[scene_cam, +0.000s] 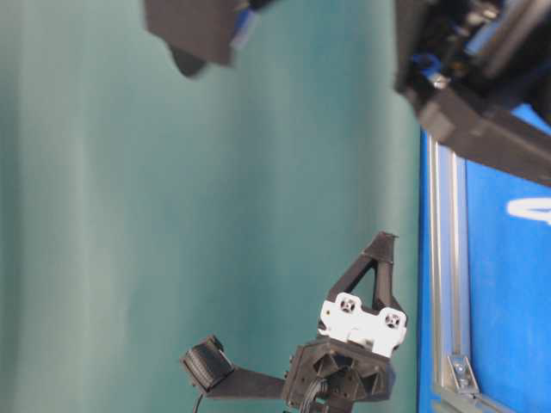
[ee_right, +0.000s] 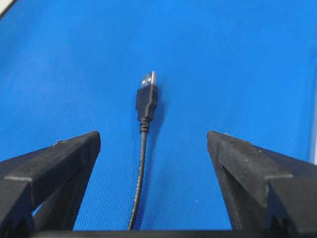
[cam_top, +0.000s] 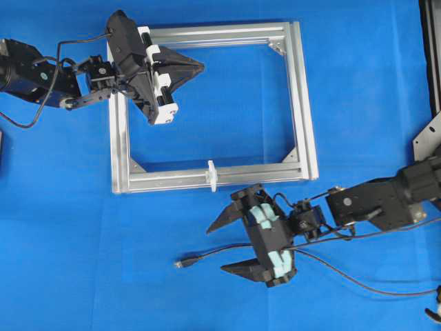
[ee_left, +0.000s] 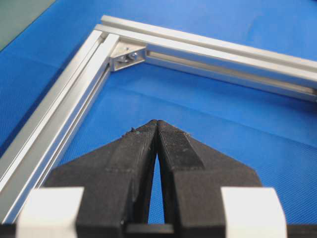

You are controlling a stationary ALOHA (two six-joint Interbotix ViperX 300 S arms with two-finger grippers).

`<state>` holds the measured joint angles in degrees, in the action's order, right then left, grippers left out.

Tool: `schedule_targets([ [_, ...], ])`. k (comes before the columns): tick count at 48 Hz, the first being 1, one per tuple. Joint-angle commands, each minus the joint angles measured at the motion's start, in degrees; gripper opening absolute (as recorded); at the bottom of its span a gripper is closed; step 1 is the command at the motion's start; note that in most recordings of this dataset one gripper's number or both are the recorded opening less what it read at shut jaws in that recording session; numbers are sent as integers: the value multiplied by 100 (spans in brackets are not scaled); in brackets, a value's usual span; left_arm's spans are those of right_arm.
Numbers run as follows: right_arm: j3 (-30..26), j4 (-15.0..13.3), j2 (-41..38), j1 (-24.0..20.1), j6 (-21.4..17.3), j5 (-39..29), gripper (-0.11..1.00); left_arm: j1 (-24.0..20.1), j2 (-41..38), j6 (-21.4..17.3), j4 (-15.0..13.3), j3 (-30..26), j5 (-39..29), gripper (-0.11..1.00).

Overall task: Insert the wire through the string loop located in the center.
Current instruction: 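Open the right gripper and move it over the black USB cable end, then lower the right gripper and close it on the cable near the USB plug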

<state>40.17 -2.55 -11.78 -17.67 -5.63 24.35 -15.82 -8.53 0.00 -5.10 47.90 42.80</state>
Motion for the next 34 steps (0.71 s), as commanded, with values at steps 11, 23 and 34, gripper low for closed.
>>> schedule_targets([
  [11, -193, 132, -185, -18, -123, 0, 83, -18, 185, 0, 9, -35, 26, 0],
  [23, -308, 246, -492, -18, -123, 26, 83, -18, 185, 0, 9, -35, 26, 0],
  [34, -343, 413, -677, -18, -123, 26, 83, -18, 176, 0, 18, -35, 18, 0],
])
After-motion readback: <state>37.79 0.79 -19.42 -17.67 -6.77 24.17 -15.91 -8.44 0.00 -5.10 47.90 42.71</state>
